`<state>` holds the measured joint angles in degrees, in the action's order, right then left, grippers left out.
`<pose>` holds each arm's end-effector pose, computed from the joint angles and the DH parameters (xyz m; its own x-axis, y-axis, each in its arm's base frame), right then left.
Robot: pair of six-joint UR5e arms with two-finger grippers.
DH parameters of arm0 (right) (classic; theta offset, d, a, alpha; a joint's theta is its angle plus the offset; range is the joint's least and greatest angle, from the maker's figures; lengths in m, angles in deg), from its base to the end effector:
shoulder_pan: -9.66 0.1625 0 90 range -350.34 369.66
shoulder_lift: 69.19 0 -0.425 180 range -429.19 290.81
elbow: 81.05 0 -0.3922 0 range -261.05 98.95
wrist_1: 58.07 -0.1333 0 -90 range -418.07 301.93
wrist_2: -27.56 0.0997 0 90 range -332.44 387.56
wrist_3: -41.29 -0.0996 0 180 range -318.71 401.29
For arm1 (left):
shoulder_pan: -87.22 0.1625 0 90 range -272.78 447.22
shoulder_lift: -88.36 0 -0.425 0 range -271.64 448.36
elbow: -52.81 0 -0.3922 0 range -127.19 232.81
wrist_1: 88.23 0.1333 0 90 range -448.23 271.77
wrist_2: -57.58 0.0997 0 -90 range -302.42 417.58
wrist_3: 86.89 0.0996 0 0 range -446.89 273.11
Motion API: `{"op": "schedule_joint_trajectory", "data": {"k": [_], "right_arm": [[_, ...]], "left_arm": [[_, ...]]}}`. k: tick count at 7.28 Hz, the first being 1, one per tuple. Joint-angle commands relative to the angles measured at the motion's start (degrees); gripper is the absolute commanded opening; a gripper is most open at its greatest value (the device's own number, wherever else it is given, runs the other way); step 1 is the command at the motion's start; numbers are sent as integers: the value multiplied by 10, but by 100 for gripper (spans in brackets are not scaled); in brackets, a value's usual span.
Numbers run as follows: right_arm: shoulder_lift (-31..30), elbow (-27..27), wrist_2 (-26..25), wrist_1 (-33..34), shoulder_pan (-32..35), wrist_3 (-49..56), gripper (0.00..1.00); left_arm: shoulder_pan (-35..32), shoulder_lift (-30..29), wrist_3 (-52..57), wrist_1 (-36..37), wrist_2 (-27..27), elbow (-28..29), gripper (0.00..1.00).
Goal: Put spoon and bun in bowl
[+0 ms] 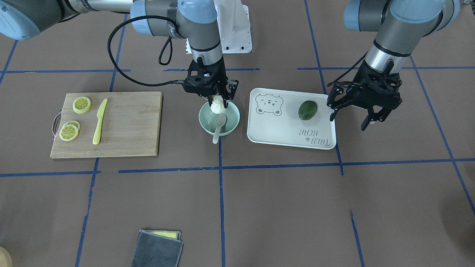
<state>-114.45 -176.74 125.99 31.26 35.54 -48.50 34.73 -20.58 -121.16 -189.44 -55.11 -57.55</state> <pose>-0.5674 -0.4072 0.1463 0.5662 0.2707 0.7786 -0.3270 0.9408 -0.0892 0.2753 -0.5145 0.2976 0.6730 0.3753 -0.6373 -0.0100 0.8662 0.4996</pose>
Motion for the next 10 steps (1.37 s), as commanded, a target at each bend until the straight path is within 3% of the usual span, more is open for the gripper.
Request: {"op": "schedule_joint_trajectory", "data": {"k": [1, 2, 3, 4, 5, 6, 7, 8, 9, 10], "right_arm": [[3, 17, -7, -2, -5, 1, 72], [3, 26, -6, -2, -5, 1, 73], [3, 27, -6, -3, -5, 3, 100], [3, 21, -5, -4, -5, 1, 100], [-17, -19, 0, -1, 0, 4, 100], [-88, -97, 13, 0, 16, 7, 100], [-154, -160, 55, 4, 59, 25, 100], [-200, -183, 143, 4, 130, 112, 100], [-236, -185, 196, 5, 195, 193, 100], [-281, -187, 233, 5, 247, 285, 100]], "left_arm": [[0, 5, 0, -1, -1, 1, 88], [0, 5, 0, -1, -1, 1, 88], [0, 5, 1, -1, -1, 1, 88], [0, 6, 1, -1, 0, 4, 88], [0, 14, 25, -2, 0, 5, 88], [-22, 38, 85, -3, -1, 4, 88], [-64, 51, 167, -4, -3, 9, 88], [-114, 60, 224, -4, -48, 25, 88], [-181, 64, 309, -4, -107, 63, 88], [-244, 104, 408, -4, -155, 90, 91]]}}
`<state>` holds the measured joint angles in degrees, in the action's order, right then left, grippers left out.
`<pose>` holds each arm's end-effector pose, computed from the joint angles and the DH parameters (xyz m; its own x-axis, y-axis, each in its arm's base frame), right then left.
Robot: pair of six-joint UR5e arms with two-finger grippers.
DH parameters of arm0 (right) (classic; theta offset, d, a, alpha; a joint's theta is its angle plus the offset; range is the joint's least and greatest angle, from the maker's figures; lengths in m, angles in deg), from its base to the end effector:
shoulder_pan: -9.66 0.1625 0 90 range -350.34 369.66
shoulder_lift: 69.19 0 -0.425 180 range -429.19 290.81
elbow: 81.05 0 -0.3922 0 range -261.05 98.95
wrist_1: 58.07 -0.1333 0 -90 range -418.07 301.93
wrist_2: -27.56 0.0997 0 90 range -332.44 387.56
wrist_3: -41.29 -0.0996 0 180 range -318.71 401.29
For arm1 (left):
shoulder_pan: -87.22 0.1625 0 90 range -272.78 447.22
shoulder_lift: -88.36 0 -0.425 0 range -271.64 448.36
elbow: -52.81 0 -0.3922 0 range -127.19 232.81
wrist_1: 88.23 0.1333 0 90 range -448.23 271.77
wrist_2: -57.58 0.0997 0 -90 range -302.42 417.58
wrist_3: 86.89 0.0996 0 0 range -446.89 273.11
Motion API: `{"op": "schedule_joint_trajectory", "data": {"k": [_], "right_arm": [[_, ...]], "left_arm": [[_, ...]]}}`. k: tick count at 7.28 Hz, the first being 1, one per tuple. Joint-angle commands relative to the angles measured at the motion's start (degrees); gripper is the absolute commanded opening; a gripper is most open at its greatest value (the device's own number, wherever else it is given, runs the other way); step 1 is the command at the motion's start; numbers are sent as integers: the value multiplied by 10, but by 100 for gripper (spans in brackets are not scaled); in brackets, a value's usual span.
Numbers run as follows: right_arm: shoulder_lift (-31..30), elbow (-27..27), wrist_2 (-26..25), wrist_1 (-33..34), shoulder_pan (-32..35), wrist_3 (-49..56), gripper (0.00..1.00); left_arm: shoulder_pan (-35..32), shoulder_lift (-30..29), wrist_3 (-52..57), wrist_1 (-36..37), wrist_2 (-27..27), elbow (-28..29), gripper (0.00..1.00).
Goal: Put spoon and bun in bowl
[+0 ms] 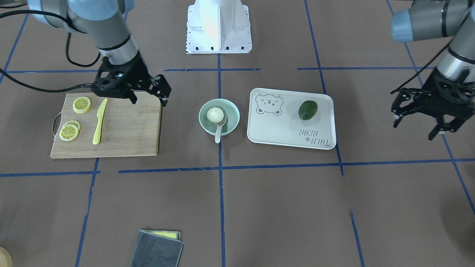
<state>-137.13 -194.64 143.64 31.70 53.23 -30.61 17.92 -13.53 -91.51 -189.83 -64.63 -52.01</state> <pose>-0.3494 -0.4559 0.2666 0.6007 0.1863 0.7774 -0.2144 0.9744 -0.0679 0.1259 -0.5600 0.4064 0.6948 0.5471 -0.4668 -0.2221 0.7806 0.5842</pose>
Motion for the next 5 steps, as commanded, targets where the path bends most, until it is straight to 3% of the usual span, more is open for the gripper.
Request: {"op": "schedule_joint_trajectory", "data": {"k": [1, 2, 3, 5], "right_arm": [[-101, -8, 90, 0, 125, 212, 100], [-135, -6, 107, 0, 172, 292, 100], [-174, -6, 110, -1, 210, 382, 100], [-219, 13, 165, 28, 301, 520, 100]], "left_arm": [[-123, 89, 123, 0, -135, 33, 100], [-135, 136, 120, 0, -188, 36, 100], [-158, 145, 97, 1, -186, 37, 100], [-210, 211, 108, -41, -183, 32, 100]]}}
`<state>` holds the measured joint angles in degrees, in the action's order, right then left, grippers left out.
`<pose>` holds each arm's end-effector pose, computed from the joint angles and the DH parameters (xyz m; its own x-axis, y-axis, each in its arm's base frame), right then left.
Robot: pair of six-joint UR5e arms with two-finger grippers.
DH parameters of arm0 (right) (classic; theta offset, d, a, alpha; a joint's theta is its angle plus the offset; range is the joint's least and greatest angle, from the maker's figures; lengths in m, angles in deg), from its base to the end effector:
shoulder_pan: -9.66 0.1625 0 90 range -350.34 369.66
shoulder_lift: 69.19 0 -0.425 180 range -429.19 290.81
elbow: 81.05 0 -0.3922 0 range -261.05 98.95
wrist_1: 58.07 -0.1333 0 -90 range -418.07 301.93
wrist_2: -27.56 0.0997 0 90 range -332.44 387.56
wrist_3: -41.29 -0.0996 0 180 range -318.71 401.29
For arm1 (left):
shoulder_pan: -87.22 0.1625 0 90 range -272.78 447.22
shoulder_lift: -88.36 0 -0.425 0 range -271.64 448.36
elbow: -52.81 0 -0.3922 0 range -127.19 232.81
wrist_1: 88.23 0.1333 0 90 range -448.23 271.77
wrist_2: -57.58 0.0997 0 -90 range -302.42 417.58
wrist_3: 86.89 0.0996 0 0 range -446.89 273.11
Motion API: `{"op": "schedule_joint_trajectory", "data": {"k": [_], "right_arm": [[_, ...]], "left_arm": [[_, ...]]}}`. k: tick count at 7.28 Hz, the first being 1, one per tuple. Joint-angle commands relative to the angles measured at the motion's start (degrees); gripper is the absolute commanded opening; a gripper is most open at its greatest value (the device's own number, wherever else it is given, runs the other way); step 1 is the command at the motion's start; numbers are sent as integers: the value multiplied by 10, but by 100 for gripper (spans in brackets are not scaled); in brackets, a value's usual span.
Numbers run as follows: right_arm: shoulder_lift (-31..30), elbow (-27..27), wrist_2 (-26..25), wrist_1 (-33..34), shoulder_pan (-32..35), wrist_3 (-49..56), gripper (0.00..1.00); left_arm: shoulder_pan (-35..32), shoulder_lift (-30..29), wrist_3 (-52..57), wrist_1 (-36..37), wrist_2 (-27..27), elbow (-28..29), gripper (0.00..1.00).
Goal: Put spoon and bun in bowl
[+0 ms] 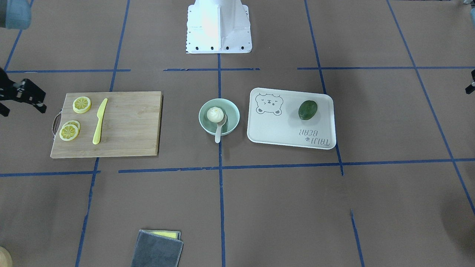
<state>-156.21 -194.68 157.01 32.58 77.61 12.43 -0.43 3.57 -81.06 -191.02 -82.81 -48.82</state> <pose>-0.1213 -0.4861 0.4368 0.6983 -0.0774 0.7116 0.0006 0.9942 0.1076 -0.0374 -0.4681 0.5691 0.6195 0.3738 -0.6903 -0.1022 0.9103 0.4012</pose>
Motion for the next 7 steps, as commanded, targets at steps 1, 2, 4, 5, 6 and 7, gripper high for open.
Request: {"op": "schedule_joint_trajectory", "data": {"k": [1, 2, 4, 5, 6, 7], "right_arm": [[-38, 21, 40, 49, 88, 168, 100], [-37, 28, 61, 84, 122, 223, 100], [-34, 56, 82, 109, 163, 310, 100], [-33, 74, 83, 106, 167, 322, 100], [-41, 77, 84, 106, 169, 338, 100], [-54, 77, 83, 103, 170, 339, 100]], "left_arm": [[-27, 17, 2, -29, 49, 43, 100], [-30, 18, 2, 5, 65, 30, 100], [-31, -14, 2, 151, 68, -10, 100], [-31, -36, 2, 211, 70, -11, 100], [-30, -40, 2, 217, 69, 4, 100], [-31, -29, 4, 213, 69, 7, 100]]}}
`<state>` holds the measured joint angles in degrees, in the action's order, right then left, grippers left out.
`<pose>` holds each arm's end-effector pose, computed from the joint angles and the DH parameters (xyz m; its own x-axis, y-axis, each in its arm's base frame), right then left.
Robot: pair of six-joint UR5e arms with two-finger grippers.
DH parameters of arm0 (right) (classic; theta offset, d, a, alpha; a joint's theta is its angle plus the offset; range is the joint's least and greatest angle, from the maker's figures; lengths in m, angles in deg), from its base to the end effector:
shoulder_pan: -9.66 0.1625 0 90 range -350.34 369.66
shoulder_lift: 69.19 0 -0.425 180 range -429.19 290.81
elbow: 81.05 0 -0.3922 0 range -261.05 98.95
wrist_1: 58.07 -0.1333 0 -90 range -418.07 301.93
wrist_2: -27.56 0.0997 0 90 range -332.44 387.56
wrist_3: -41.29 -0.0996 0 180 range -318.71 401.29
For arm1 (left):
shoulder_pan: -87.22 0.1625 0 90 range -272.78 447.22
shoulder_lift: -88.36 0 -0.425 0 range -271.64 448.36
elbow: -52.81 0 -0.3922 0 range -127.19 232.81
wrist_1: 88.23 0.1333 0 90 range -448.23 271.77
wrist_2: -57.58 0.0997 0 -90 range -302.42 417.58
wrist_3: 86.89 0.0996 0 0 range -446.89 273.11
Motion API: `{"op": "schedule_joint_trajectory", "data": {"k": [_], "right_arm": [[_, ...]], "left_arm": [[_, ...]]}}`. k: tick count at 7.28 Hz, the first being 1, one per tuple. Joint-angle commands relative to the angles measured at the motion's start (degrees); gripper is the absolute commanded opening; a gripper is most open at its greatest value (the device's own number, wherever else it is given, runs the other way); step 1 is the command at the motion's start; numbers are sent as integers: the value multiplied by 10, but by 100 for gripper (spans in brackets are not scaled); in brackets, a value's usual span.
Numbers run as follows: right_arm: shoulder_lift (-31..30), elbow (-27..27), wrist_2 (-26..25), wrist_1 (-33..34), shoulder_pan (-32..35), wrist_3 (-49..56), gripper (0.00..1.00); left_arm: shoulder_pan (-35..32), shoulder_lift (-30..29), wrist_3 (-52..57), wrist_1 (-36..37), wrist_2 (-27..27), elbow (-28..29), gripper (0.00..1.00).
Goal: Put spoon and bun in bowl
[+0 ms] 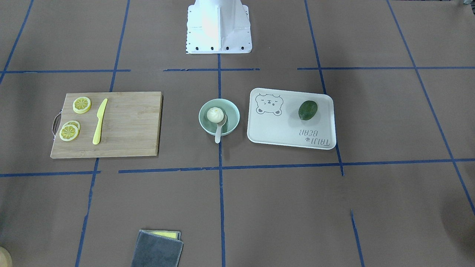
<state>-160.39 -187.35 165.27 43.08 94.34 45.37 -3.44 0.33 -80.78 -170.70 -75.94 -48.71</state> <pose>0.0154 -0.4773 0.5452 0.6570 -0.1835 0.7312 0.1396 0.9828 0.1212 -0.0702 -0.4736 0.5908 0.7225 0.1222 -0.6805 -0.0658 0.9919 0.1083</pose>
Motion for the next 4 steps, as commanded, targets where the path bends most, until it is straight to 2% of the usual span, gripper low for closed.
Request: {"op": "schedule_joint_trajectory", "data": {"k": [1, 2, 3, 4], "right_arm": [[-14, 3, 10, -2, 3, 8, 100], [-15, 3, 36, -1, 3, 7, 100], [-27, 3, 24, -3, 2, 12, 100], [-21, 16, 7, -5, 2, 12, 100]], "left_arm": [[0, 3, 1, 6, -4, 15, 100], [1, -6, 1, 6, -6, 32, 100], [1, -7, 1, 7, -7, 27, 100], [1, -34, 0, 10, -12, 39, 100]]}}
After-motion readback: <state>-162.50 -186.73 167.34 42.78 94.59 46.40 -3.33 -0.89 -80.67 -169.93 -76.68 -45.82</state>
